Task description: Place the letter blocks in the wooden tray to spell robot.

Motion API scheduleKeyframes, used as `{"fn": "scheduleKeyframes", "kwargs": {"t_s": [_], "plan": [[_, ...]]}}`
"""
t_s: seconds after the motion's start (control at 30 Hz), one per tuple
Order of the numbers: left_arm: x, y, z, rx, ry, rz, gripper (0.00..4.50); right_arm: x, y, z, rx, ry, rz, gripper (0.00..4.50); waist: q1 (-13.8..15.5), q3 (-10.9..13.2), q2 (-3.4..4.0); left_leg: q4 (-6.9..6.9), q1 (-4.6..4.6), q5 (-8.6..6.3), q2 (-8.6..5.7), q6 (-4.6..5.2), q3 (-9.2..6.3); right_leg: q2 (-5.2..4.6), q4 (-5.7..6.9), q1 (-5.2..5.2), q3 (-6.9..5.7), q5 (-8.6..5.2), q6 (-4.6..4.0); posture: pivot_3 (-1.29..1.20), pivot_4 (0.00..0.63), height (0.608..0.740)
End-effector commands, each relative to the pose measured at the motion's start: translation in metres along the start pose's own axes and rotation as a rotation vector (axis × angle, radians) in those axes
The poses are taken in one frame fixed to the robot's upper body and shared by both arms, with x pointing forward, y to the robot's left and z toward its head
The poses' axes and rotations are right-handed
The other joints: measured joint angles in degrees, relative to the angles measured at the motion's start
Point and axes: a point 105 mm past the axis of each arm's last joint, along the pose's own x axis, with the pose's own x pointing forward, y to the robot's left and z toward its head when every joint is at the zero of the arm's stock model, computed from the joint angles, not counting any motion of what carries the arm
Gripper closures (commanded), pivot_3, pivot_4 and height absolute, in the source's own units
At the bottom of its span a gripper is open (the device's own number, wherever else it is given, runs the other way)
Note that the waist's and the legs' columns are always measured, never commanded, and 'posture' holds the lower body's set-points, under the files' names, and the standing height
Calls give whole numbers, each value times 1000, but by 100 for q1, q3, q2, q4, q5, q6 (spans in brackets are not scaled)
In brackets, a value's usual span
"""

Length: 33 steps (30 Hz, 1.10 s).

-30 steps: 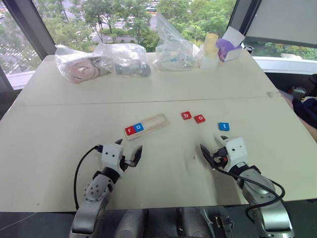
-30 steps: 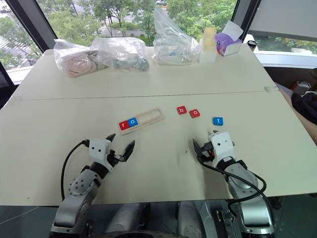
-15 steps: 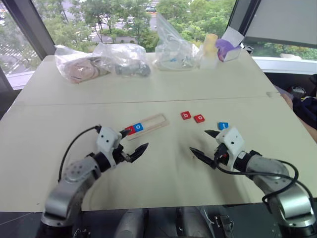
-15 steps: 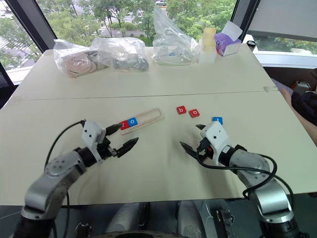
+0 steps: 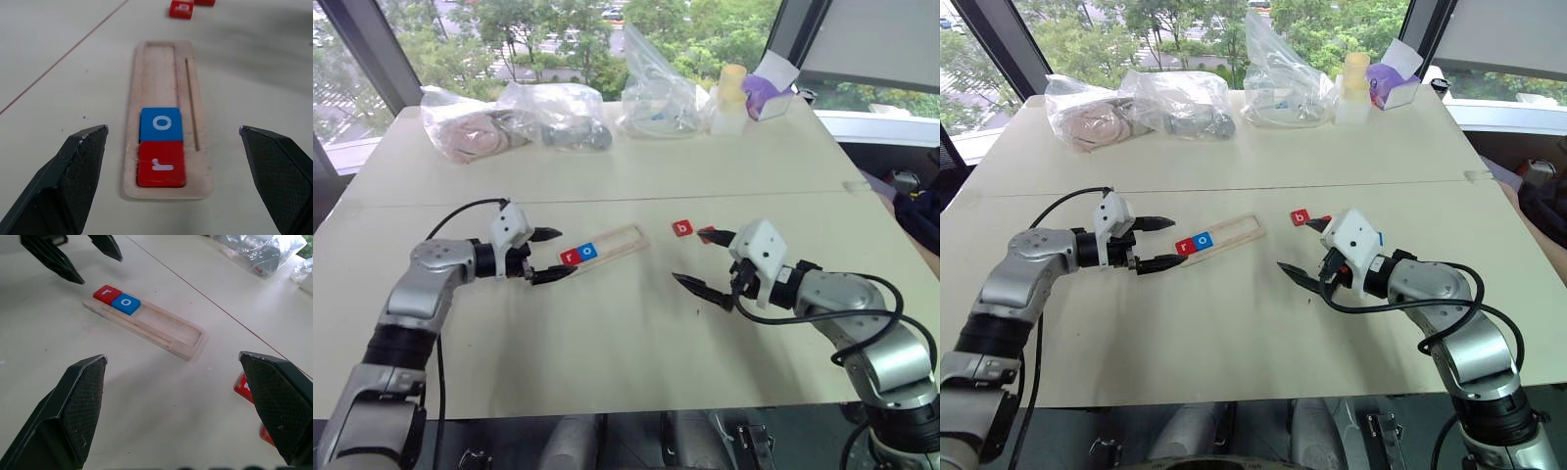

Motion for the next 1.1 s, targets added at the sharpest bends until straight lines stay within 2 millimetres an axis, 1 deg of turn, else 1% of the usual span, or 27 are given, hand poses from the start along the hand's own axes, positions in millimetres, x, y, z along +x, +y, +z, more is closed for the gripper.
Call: {"fn": "scheduleKeyframes", "kwargs": {"t_s": [0.03, 0.17, 0.4, 0.53, 0.67, 0.77, 0.87, 0.97, 1.0, 1.1], "plan": [[6, 4, -3, 15, 12, -41, 0, -3, 1, 13, -39, -33, -11, 39, -2, 0, -1, 0, 0, 0, 0, 0, 0, 1, 2, -2, 0, 0, 0, 0, 150, 740], [12, 10, -10, 25, 31, -47, 0, -6, 4, 9, -26, -21, -27, 39, 1, 3, -5, 2, -2, 0, 0, 0, -1, 1, 9, -5, 0, 1, 1, 0, 150, 740], [16, 17, -21, 30, 54, -25, 0, -6, 10, 7, -13, -12, -31, 39, -5, 3, -5, 6, -2, 0, 0, 0, 1, 2, 20, -7, 1, 2, 5, 0, 150, 740], [19, 16, -33, 22, 90, -26, 0, -5, 11, 6, -9, -8, -30, 39, -2, 2, -5, 10, -1, 0, 0, 1, 1, 2, 24, -6, 0, 3, 5, 0, 150, 740], [22, 9, -47, 36, 137, -54, 0, -4, 10, 6, -14, -7, -29, 39, -5, 0, -4, 14, 4, 1, 0, 0, 1, 3, 32, -2, 1, 3, 6, 0, 150, 740], [22, 5, -54, 29, 157, -70, 0, -4, 9, 6, -17, -7, -30, 39, -6, -3, -4, 16, 10, 1, 0, 0, 1, 3, 40, 0, 1, 3, 6, 0, 150, 740], [22, 3, -56, 21, 159, -73, 0, -4, 7, 7, -17, -8, -32, 39, -7, -4, -3, 17, 13, 1, 0, 0, 1, 3, 45, 2, 2, 3, 6, 0, 150, 740], [21, 2, -59, 23, 166, -81, 893, -3, 6, 8, -18, -11, -34, 0, -8, -4, -3, 19, 14, 1, -1, 0, 2, 3, 50, 2, 2, 3, 6, 0, 150, 740], [20, 1, -60, 24, 169, -86, 1326, -4, 6, 8, -18, -10, -34, 0, -9, -4, -3, 21, 15, 1, -1, 0, 2, 3, 54, 2, 2, 3, 6, 0, 150, 740], [21, -3, -60, 35, 172, -104, 1386, -3, 6, 9, -19, -9, -34, 0, -10, -5, -4, 26, 16, 2, -1, 0, 2, 4, 63, 2, 3, 3, 5, 0, 150, 740]]}}
